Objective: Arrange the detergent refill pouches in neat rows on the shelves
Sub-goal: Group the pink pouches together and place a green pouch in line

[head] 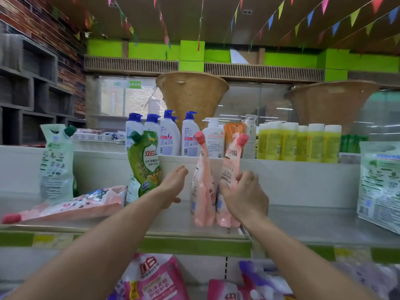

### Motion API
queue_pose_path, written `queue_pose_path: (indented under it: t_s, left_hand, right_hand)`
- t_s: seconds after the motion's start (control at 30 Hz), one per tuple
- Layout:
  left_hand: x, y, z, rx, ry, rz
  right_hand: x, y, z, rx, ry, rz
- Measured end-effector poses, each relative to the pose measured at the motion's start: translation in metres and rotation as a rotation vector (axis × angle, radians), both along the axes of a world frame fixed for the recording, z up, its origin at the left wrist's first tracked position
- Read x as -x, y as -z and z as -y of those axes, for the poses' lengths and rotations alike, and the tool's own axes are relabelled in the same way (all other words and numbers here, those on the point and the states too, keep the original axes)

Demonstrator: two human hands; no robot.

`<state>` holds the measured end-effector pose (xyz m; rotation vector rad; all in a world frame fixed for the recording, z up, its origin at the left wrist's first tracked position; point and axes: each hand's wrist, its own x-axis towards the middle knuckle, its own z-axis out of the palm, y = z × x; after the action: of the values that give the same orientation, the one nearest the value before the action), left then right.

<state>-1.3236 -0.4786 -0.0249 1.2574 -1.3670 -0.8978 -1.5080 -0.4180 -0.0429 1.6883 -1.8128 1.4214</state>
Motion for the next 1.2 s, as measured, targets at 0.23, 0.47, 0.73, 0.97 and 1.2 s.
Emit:
queue_pose_path:
  t_s: [0.23,0.47,0.73,0.97,1.2]
  left_hand:
    - [-0.068,-0.012,-0.018,0.119,0.017,-0.041]
    - [-0.162,-0.015,-0.027,0.163,-0.001,-0.052]
    - [-0.196,-0.009,0.009,0.119,-0.058,0.068]
    - [-0.196,-0.020,0.051,0.079,-0.058,0.101]
    - [-0.195,-0.022,0.084,0.025,0.004,0.152]
  right_hand:
    - [-0.081,-0.017,-0.015,-0.052,-0.190,-0.022]
    - [-0.155,-0.021,-0.013,-0.168,-0.191,-0.058]
    - [-0.198,-0.018,0.017,-0.216,-0.163,-0.087]
    - [-0.221,-0.015,0.069,-0.302,-0.198,-0.082]
    - [-0.238,-0.012,0.098,-0.284,-0.132,-0.150]
